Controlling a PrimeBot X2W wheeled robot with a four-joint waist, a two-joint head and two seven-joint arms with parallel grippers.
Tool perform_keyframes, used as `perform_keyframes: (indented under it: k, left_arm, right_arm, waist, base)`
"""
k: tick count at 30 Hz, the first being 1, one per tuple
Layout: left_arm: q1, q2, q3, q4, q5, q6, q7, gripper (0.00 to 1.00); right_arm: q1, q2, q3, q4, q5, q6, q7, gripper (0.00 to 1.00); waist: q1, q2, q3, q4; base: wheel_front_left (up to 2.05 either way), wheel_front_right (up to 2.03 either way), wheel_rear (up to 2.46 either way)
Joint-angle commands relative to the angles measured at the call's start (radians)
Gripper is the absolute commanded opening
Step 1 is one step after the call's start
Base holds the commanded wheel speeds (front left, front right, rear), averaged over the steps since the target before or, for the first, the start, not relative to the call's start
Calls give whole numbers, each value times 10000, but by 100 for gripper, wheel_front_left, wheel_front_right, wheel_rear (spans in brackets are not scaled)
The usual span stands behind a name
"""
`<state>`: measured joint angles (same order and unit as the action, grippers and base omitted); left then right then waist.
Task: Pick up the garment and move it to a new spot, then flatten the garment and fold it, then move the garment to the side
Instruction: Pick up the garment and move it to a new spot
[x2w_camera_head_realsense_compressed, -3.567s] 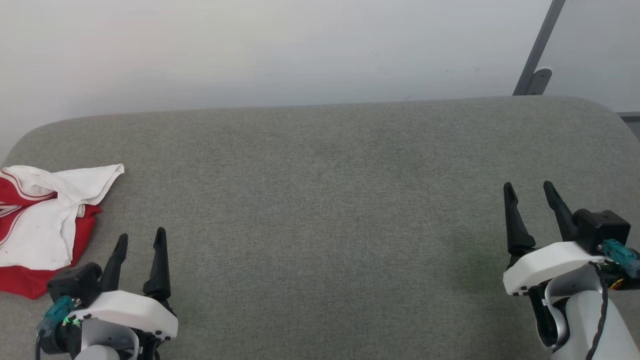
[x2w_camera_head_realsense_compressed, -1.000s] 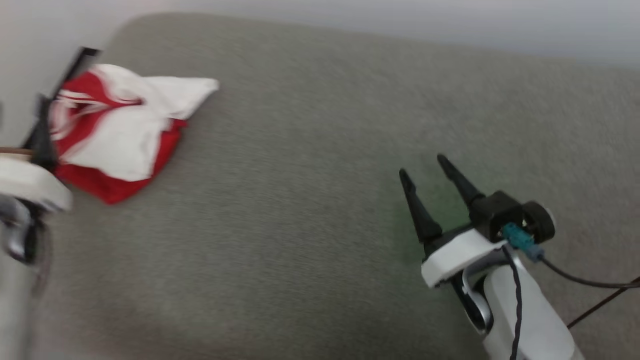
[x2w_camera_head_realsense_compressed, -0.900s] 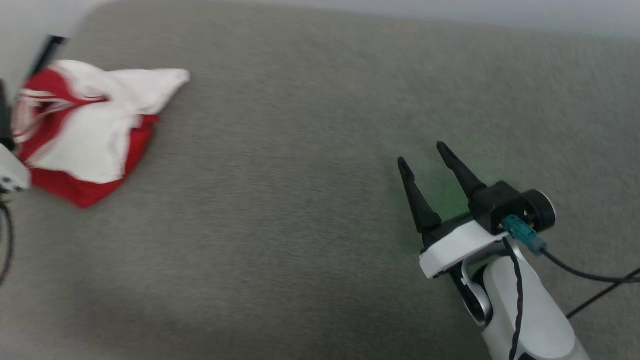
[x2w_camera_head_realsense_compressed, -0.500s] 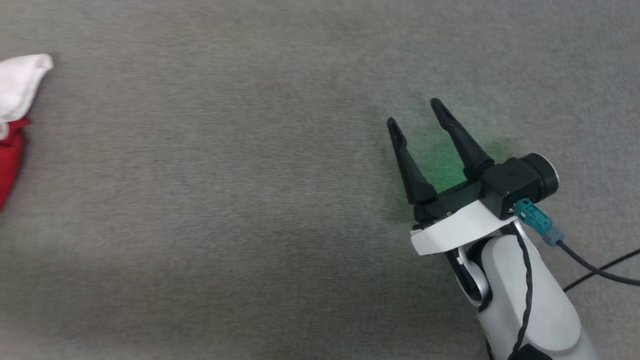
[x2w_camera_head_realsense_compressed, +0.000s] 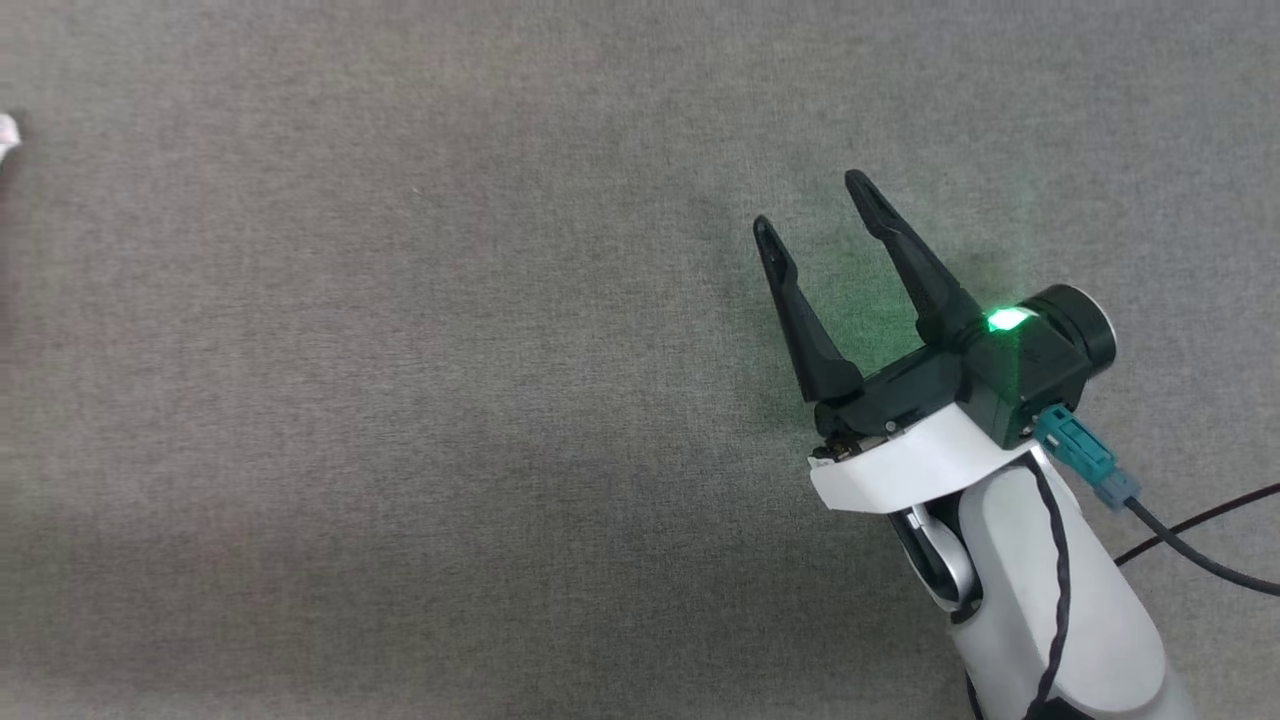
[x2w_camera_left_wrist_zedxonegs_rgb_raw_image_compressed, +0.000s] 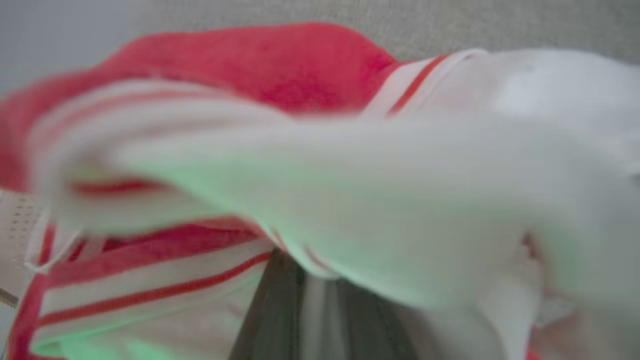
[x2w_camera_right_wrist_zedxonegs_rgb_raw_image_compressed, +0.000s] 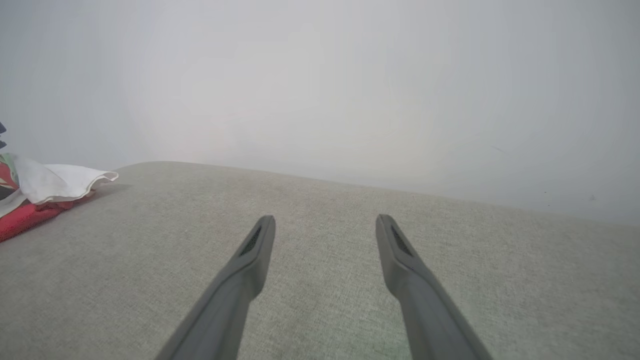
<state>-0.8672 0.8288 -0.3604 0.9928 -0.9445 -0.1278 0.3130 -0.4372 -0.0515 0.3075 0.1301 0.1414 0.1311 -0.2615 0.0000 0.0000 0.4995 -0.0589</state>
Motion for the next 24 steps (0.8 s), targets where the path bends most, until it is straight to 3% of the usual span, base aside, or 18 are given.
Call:
perform_keyframes:
  k: [1,6,10,21,24]
  left_arm:
    - [91,-128,-89,18,64,-45,-104,0]
    - [-333,-8,-757,-223,520,-32,-1891,0]
    - [-466,-10,-1519,-1045,329,-20,-2366,0]
    - [-207,-62,-4835,-6320,-596,-18,-1028,0]
    - [-443,-493,-5645,-7433,-545,-20,-528,0]
  right_arm:
    - [103,-1,-9,-17,35,-7,-51,100]
    - [290,-6,-52,230,316,-5,-51,100]
    - [563,-1,-105,274,583,-5,-51,100]
    - [1164,2,-502,-212,1320,-5,-51,100]
    - [1246,-2,-710,-358,1545,-5,-51,100]
  waist:
    - [0,0,-184,92]
    - [0,0,-1085,221]
    - [0,0,-1743,208]
    - [0,0,-2194,-865]
    - [0,0,-2017,-1342]
  base:
    - [0,0,0]
    - [0,0,0]
    - [0,0,0]
    - [0,0,0]
    - [0,0,0]
